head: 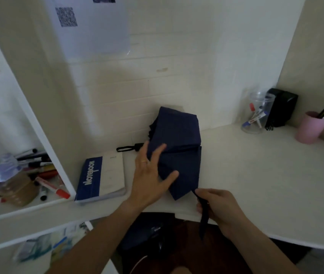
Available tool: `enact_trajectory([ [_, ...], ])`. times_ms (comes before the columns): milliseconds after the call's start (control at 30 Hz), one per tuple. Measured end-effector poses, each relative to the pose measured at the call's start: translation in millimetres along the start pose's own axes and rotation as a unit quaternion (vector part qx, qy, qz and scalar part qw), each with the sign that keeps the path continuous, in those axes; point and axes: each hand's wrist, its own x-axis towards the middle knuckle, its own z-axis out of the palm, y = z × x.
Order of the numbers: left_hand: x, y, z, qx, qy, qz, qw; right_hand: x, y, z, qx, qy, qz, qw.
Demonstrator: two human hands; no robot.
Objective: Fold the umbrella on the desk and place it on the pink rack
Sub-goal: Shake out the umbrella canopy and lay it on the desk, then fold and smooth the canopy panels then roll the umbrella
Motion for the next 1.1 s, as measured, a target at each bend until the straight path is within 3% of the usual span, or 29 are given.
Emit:
enact_trajectory([
  [67,-8,-1,0,0.166,-0.056,0.181,0.968,-11,8,-3,0.017,-0.002,0.004,1.000],
  [100,-12,-1,2,0.196,-0.110,0.207,0.952,-16,12,-5,0.026,-0.005,0.006,1.000],
  [200,-28,-2,6,0.218,-0.235,0.158,0.934,-32,23,-13,0.029,0.002,0.019,0.999],
  [433,-61,4,14,0.256,-0.180,0.264,0.912,-49,56,-12,-0.018,0.041,0.015,0.999],
  [567,-72,8,17,0.265,-0.166,0.254,0.915,-46,80,-10,-0.090,0.064,0.043,0.993],
  [667,-77,-1,12,0.270,-0.169,0.260,0.911,-47,97,-20,-0.180,0.029,0.076,0.980],
  [733,-79,-9,8,0.260,-0.170,0.262,0.914,-49,92,-28,-0.311,0.029,0.025,0.950],
  [800,-81,-13,5,0.248,-0.173,0.258,0.918,-51,68,-30,-0.398,0.064,-0.096,0.910],
  [867,-82,-14,4,0.238,-0.190,0.250,0.919,-44,32,-25,-0.378,0.099,-0.199,0.899],
  [900,-82,-14,4,0.229,-0.196,0.244,0.921,-32,15,-21,-0.349,0.109,-0.206,0.908],
  [967,-81,-15,3,0.213,-0.202,0.238,0.926,-2,-11,-11,-0.311,0.101,-0.165,0.930],
  [1100,-76,-16,0,0.200,-0.213,0.239,0.926,55,-16,13,-0.328,0.055,-0.102,0.937],
])
